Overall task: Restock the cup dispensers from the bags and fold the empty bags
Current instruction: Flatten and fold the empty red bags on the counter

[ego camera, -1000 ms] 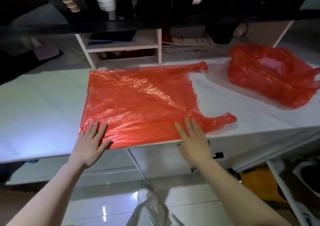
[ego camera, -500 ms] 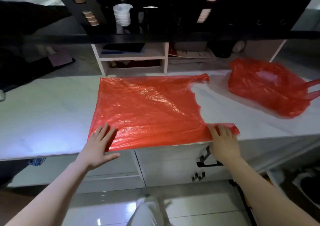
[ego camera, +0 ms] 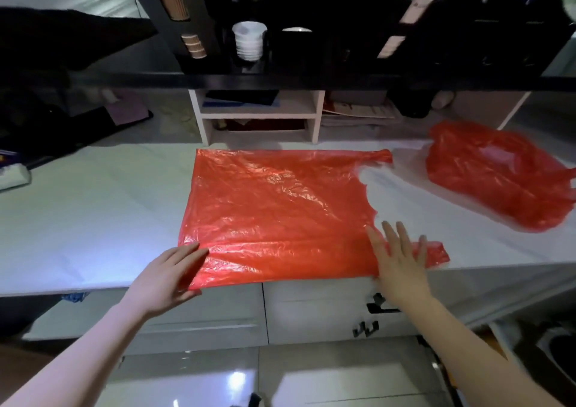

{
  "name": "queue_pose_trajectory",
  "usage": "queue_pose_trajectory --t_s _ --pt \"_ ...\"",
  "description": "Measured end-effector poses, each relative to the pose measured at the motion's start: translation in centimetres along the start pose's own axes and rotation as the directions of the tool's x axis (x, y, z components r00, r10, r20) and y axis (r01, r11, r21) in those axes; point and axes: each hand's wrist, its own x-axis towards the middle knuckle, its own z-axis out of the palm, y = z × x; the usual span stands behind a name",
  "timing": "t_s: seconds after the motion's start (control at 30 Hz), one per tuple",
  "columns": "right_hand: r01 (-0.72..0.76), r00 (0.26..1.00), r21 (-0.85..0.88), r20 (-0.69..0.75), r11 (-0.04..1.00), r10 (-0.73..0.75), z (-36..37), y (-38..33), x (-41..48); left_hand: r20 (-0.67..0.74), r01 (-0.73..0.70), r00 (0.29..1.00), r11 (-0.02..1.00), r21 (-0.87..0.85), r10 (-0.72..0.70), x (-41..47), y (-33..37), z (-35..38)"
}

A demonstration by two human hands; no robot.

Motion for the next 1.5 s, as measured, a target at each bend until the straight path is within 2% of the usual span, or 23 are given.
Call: queue_pose_trajectory --t_s 0.07,0.13,0.27,0.33,0.37,0.43,0.5,0.57,0.6,0.67,0.73,0.8,0.87,0.9,0.93,0.97,1.0,1.03,1.07,1.13,1.27,1.4,1.5 --pt "0.165 0.984 0.038 0.059 0.986 -0.167 -0.2 -2.4 -0.2 0.007 -0.051 0.999 0.998 -0.046 0.051 -0.6 -0.3 -0.2" --pt "0.24 0.963 0.101 0.101 0.966 -0.249 -0.1 -4.4 -0.4 -0.023 -0.072 0.997 0.993 -0.098 0.07 -1.0 -0.7 -0.8" --pt "0.19 0.977 0.213 0.058 0.958 -0.206 -0.7 -5.2 -0.9 -0.037 0.009 0.999 0.989 -0.146 -0.014 -1.5 -1.5 -2.0" --pt "0.201 0.977 0.223 0.019 0.954 -0.21 -1.3 -4.8 -1.2 -0.063 0.117 0.989 0.971 -0.207 -0.133 -1.5 -2.0 -1.7" --pt "0.2 0.979 0.232 -0.019 0.952 -0.202 -1.7 -4.8 -1.3 -0.066 0.189 0.974 0.936 -0.297 -0.217 -1.4 -2.2 -1.7" --pt "0.182 0.978 0.232 -0.14 0.956 -0.153 -2.6 -4.8 -1.3 -0.052 0.28 0.927 0.78 -0.559 -0.371 -1.0 -2.1 -1.8" --pt "0.132 0.968 0.189 -0.234 0.973 -0.086 -3.7 -5.1 -1.0 -0.093 0.277 0.869 0.634 -0.722 -0.486 -0.2 -1.8 -2.1" --pt "0.127 0.907 0.201 -0.419 0.971 -0.032 -4.9 -5.2 -0.7 -0.194 0.25 0.809 0.624 -0.74 -0.554 0.6 -2.0 -2.3" --pt "0.155 0.84 0.2 -0.543 0.967 -0.022 -5.5 -5.2 -0.8 -0.225 0.232 0.789 0.617 -0.752 -0.572 1.1 -2.0 -2.4" --pt "0.247 0.678 0.116 -0.73 0.962 -0.086 -6.0 -5.2 -1.4 -0.242 0.19 0.755 0.556 -0.809 -0.61 2.0 -2.0 -2.7" --pt "0.363 0.576 0.022 -0.791 0.931 -0.206 -5.9 -5.9 -2.4 -0.235 0.171 0.723 0.497 -0.851 -0.65 2.6 -2.0 -2.8" --pt "0.505 0.583 0.001 -0.737 0.863 -0.34 -4.9 -6.9 -3.6 -0.215 0.158 0.711 0.45 -0.879 -0.67 3.1 -2.1 -2.8" --pt "0.561 0.693 0.061 -0.58 0.826 -0.427 -3.5 -7.6 -4.4 -0.142 0.168 0.72 0.369 -0.914 -0.68 3.4 -2.3 -2.8" --pt "0.498 0.8 0.155 -0.463 0.853 -0.382 -2.7 -7.7 -4.5 -0.08 0.173 0.728 0.296 -0.939 -0.681 3.5 -2.5 -2.8" --pt "0.353 0.911 0.292 -0.325 0.889 -0.255 -1.8 -7.6 -4.6 -0.017 0.174 0.738 0.214 -0.961 -0.674 3.6 -2.7 -2.8" --pt "0.141 0.984 0.432 -0.161 0.891 -0.078 -1.2 -7.3 -4.6 0.038 0.171 0.747 0.137 -0.976 -0.664 3.7 -2.9 -2.9" --pt "-0.07 0.995 0.548 -0.025 0.834 0.1 -0.7 -7.0 -4.5 0.08 0.166 0.757 0.072 -0.984 -0.649 3.7 -3.1 -2.9" --pt "-0.233 0.969 0.623 0.083 0.747 0.234 -0.6 -6.7 -4.2 0.111 0.16 0.769 0.021 -0.987 -0.629 3.6 -3.2 -3.0" --pt "-0.333 0.937 0.666 0.155 0.668 0.313 -0.5 -6.3 -3.8 0.136 0.158 0.784 -0.017 -0.987 -0.606 3.6 -3.3 -3.1" --pt "-0.411 0.901 0.696 0.209 0.589 0.381 -0.8 -5.7 -2.5 0.184 0.172 0.818 -0.074 -0.982 -0.545 3.4 -3.5 -3.4" --pt "-0.408 0.895 0.752 0.218 0.517 0.388 -2.5 -5.2 0.4 0.259 0.23 0.845 -0.121 -0.966 -0.468 3.1 -4.0 -4.1" --pt "-0.335 0.915 0.886 0.226 0.32 0.334 -4.3 -5.8 2.2 0.302 0.273 0.821 -0.131 -0.953 -0.485 3.3 -5.0 -4.6" --pt "-0.243 0.938 0.914 0.137 0.324 0.319 -5.2 -6.1 3.1 0.316 0.264 0.816 -0.174 -0.949 -0.485 3.3 -5.4 -5.1"
